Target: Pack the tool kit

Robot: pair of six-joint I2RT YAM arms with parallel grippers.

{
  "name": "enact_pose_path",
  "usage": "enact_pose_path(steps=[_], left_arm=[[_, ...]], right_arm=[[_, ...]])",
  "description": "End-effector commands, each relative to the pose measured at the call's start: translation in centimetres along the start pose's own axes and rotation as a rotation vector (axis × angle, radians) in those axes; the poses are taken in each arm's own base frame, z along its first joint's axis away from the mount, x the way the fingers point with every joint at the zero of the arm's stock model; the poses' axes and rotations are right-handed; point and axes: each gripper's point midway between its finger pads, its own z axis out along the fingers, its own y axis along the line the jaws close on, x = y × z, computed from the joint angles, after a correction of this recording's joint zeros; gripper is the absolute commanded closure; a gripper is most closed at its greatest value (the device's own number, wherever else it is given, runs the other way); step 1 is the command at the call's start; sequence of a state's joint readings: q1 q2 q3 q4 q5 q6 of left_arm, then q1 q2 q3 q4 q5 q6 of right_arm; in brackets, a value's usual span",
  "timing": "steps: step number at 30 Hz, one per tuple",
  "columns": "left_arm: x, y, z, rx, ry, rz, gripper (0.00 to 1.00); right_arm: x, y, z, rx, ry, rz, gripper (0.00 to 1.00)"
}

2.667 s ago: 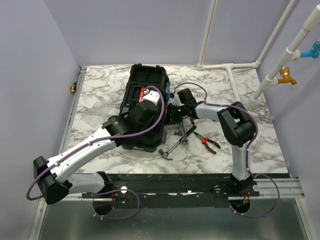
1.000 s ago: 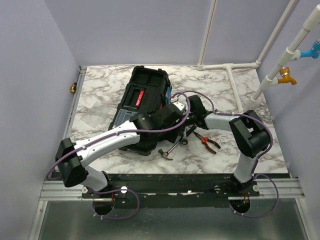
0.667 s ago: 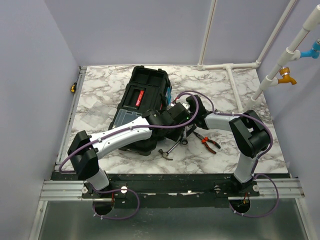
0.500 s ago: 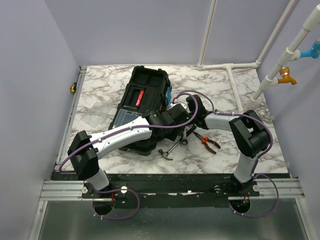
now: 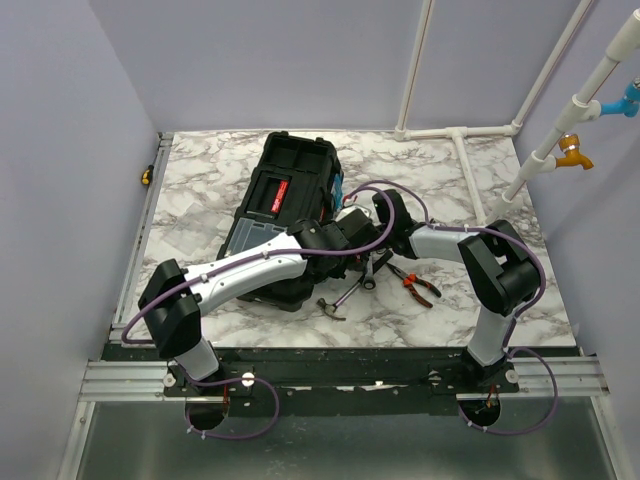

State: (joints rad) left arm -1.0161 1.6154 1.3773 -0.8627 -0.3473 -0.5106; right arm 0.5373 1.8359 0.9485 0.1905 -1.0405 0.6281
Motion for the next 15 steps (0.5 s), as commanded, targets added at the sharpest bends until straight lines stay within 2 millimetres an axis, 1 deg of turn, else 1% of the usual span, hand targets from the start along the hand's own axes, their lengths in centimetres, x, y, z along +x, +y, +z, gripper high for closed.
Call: enact_pose_path(steps=[1,5,8,10,12,14,15], left_arm=[[2.1,1.5,1.5,-0.068,0.082,0.018,0.85],[2.4,1.9,1.9,-0.056,0.107,0.009,0.92],[2.5,2.2,1.9,-0.041,0.117,-0.003,1.0],[2.4,2.4,1.7,-0.027,0.113,-0.011,1.0],[1.8,2.1,1.2,0.025,0.094,-0.031,1.0],[1.3,1.7,0.5,0.101,0.071,-0.06,1.0],[0.9,1.6,0.0,0.144,0.054,-0.075,1.0]], right_arm=[[-0.4,1.7,-0.3,-0.037,-0.009,-0.044,0.93],[-0.5,2.1,-0.6,-0.034,-0.017,-0.054,0.93],[-0.5,2.3,-0.7,-0.029,-0.023,-0.059,0.93],[-0.6,2.2,-0.8,-0.014,-0.027,-0.061,0.93],[-0.7,1.8,-0.9,0.014,-0.033,-0.065,0.93],[-1.1,1.2,-1.4,0.068,-0.063,-0.061,0.93],[-1.5,0.4,-1.8,0.113,-0.09,-0.056,0.93]])
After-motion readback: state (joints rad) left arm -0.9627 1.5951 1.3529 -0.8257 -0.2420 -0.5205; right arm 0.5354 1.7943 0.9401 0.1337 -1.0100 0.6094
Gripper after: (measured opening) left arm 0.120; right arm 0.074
